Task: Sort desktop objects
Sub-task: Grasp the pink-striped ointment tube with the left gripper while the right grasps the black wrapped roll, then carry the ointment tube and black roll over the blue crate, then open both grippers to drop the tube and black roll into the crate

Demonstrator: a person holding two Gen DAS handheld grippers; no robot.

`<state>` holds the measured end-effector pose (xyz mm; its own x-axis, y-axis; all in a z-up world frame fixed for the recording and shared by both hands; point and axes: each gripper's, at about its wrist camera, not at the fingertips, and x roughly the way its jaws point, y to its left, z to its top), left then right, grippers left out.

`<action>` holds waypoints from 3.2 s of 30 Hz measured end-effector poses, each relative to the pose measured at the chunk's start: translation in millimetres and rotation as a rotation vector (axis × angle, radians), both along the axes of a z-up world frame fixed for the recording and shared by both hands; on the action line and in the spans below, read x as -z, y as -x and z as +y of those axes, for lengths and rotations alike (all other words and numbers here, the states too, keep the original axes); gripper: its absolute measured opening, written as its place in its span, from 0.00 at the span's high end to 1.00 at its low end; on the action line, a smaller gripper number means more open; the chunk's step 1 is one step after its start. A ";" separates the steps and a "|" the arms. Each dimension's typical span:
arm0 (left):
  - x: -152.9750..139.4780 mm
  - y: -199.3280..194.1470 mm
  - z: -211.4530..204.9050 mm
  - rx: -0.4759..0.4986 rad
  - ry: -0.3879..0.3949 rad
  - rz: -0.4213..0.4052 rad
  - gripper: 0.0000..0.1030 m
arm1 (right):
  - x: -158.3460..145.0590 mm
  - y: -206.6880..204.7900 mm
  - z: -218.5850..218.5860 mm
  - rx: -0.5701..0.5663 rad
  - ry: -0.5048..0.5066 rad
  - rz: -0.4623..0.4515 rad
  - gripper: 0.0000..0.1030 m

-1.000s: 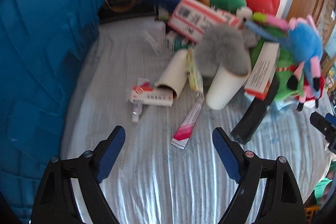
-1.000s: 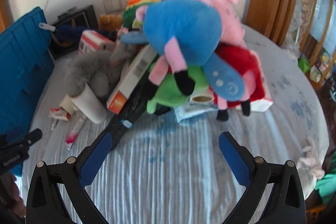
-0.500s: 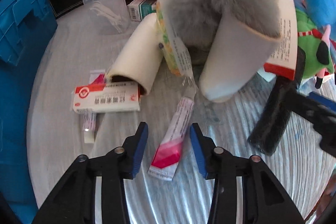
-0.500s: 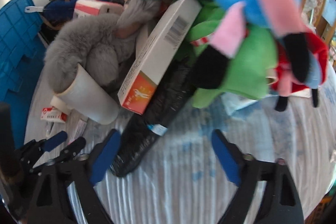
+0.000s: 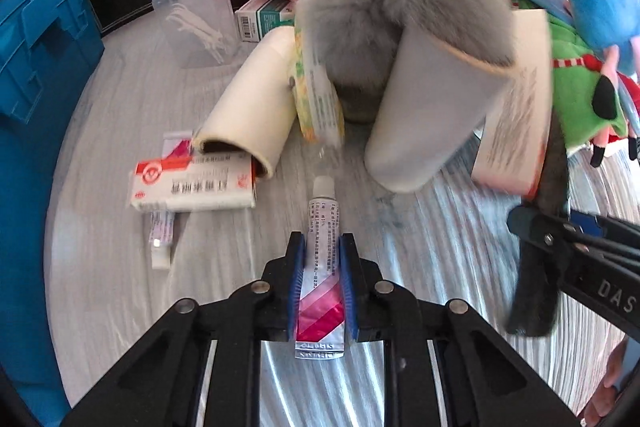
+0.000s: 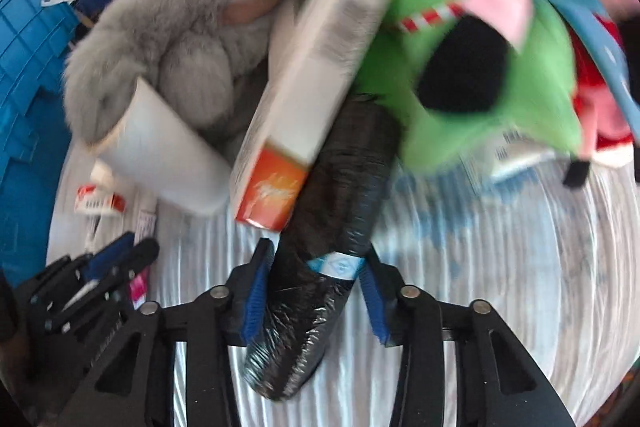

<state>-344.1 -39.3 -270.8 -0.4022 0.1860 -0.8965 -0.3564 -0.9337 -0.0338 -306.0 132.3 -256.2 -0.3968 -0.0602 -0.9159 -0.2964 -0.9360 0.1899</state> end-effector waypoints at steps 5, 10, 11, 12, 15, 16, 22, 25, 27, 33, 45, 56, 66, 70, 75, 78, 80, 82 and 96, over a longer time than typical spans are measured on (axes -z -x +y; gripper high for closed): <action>-5.4 -28.1 0.6 0.007 -0.014 -0.004 0.83 | 3.4 -33.4 6.9 -0.006 0.019 -0.029 0.67; -21.9 -42.0 6.1 0.007 -0.024 0.022 0.83 | -10.1 -62.3 9.4 -0.008 0.011 0.003 0.67; -28.5 -47.1 6.1 0.007 -0.029 0.037 0.83 | -17.0 -67.9 8.6 -0.013 0.005 0.019 0.67; -36.9 -52.8 6.2 0.008 -0.036 0.056 0.83 | -22.5 -71.4 7.8 -0.018 -0.002 0.033 0.67; -65.1 -69.8 5.8 0.008 -0.060 0.121 0.83 | -48.0 -83.2 1.7 -0.046 -0.034 0.092 0.68; -77.1 -76.8 5.5 0.008 -0.067 0.150 0.83 | -58.5 -84.1 -0.2 -0.056 -0.041 0.116 0.68; -138.7 -90.1 -17.3 -0.008 -0.102 0.325 0.83 | -127.7 -88.0 -29.3 -0.116 -0.089 0.265 0.68; -165.3 -84.5 -37.3 -0.030 -0.117 0.409 0.83 | -171.7 -87.2 -44.3 -0.158 -0.117 0.345 0.68; -191.2 -89.5 -48.3 -0.053 -0.123 0.473 0.83 | -193.7 -92.2 -53.1 -0.186 -0.134 0.396 0.68; -258.0 -104.2 -84.6 -0.143 -0.137 0.645 0.83 | -265.2 -85.4 -99.1 -0.283 -0.165 0.564 0.68; -348.0 -121.8 -213.7 -0.439 -0.087 0.840 0.83 | -358.3 -55.9 -237.5 -0.523 -0.160 0.769 0.68; -332.7 -103.6 -330.7 -0.632 -0.026 0.726 0.83 | -347.7 -22.6 -373.8 -0.698 -0.194 0.699 0.68; -313.5 -84.7 -376.0 -0.661 -0.016 0.614 0.83 | -334.0 -11.9 -422.7 -0.728 -0.273 0.632 0.67; -311.0 -80.0 -386.0 -0.657 -0.009 0.574 0.83 | -325.2 -1.7 -439.7 -0.739 -0.301 0.573 0.67; -305.5 -76.2 -396.1 -0.657 -0.006 0.549 0.83 | -315.9 5.3 -454.6 -0.744 -0.321 0.521 0.67; -304.0 -75.3 -401.3 -0.661 -0.015 0.542 0.83 | -311.1 7.4 -458.2 -0.744 -0.327 0.509 0.67; -303.9 -73.6 -406.9 -0.661 -0.021 0.538 0.82 | -309.5 8.0 -458.4 -0.740 -0.331 0.508 0.67; -303.3 -72.6 -409.0 -0.667 -0.013 0.531 0.82 | -308.7 7.8 -458.6 -0.736 -0.330 0.514 0.67; -314.8 -107.5 -404.8 -0.667 -0.009 0.696 0.31 | -328.5 -28.0 -435.3 -0.644 -0.366 0.658 0.05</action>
<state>-236.6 -444.1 44.0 -0.8687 -0.2670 -0.4172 0.3041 -0.9523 -0.0238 -277.9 -303.0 72.3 -0.8240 -0.2003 -0.5300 0.3504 -0.9152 -0.1990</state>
